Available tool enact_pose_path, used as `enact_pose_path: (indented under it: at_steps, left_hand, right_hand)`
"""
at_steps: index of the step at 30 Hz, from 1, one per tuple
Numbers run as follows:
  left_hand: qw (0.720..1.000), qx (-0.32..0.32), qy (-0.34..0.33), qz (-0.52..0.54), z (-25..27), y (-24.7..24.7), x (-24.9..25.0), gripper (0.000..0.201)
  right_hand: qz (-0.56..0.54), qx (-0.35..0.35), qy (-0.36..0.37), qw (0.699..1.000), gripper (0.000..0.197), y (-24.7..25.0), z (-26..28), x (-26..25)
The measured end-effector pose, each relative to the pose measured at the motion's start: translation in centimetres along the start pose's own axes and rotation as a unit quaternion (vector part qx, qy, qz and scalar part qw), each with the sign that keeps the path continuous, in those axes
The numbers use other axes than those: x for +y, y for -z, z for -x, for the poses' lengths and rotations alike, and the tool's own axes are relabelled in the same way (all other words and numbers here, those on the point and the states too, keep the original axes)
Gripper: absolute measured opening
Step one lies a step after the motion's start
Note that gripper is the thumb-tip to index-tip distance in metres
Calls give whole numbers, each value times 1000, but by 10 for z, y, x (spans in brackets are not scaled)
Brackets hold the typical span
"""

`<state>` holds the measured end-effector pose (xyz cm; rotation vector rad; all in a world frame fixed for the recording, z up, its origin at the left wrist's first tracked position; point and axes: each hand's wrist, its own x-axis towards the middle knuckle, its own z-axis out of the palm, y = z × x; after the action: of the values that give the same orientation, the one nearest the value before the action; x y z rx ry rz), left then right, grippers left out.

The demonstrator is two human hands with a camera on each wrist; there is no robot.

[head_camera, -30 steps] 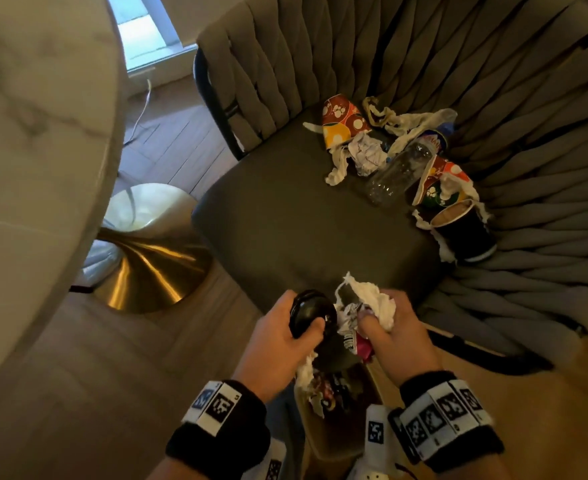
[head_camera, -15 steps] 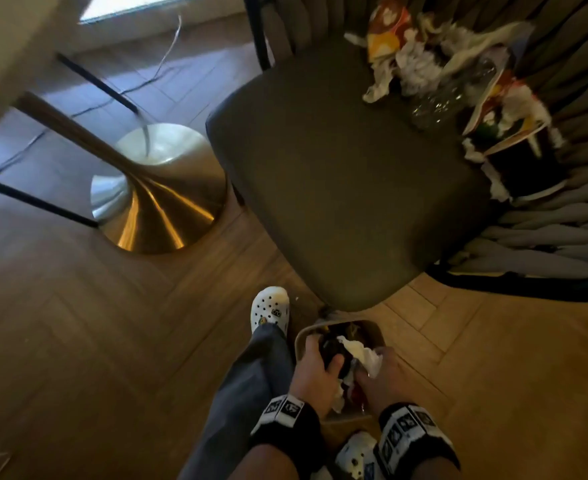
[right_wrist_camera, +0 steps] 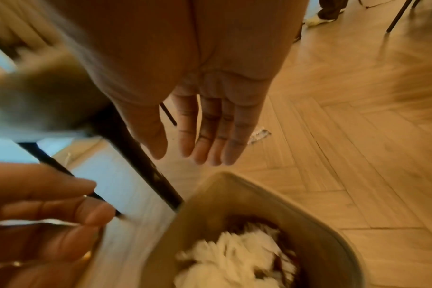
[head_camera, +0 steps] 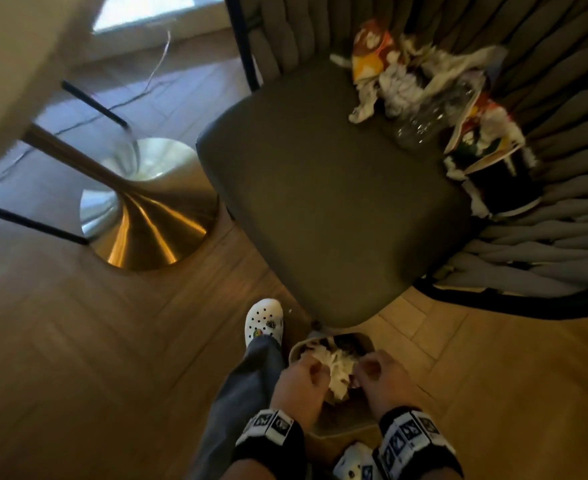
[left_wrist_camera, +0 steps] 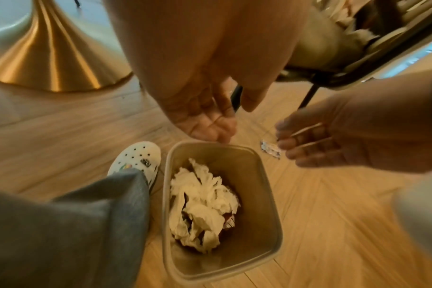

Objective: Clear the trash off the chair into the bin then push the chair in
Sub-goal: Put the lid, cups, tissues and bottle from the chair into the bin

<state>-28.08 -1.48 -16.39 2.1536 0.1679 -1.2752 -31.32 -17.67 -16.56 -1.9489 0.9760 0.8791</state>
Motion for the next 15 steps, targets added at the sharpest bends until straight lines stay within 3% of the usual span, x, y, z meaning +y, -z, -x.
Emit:
enact_pose_path:
  at_steps: [5, 10, 13, 15]
  left_hand:
    - [992, 9, -122, -8, 38, 60, 70, 16]
    - [982, 39, -180, 31, 27, 137, 156, 16]
    - [974, 46, -219, 17, -2, 180, 204, 10]
    - [970, 51, -240, 2, -28, 203, 235, 10]
  right_hand:
    - [-74, 68, 53, 994, 19, 87, 51, -86]
    - [-88, 274, 117, 951, 18, 176, 22, -167]
    - [-30, 392, 81, 916, 51, 227, -19, -197]
    - [-11, 414, 38, 909, 77, 253, -43, -204]
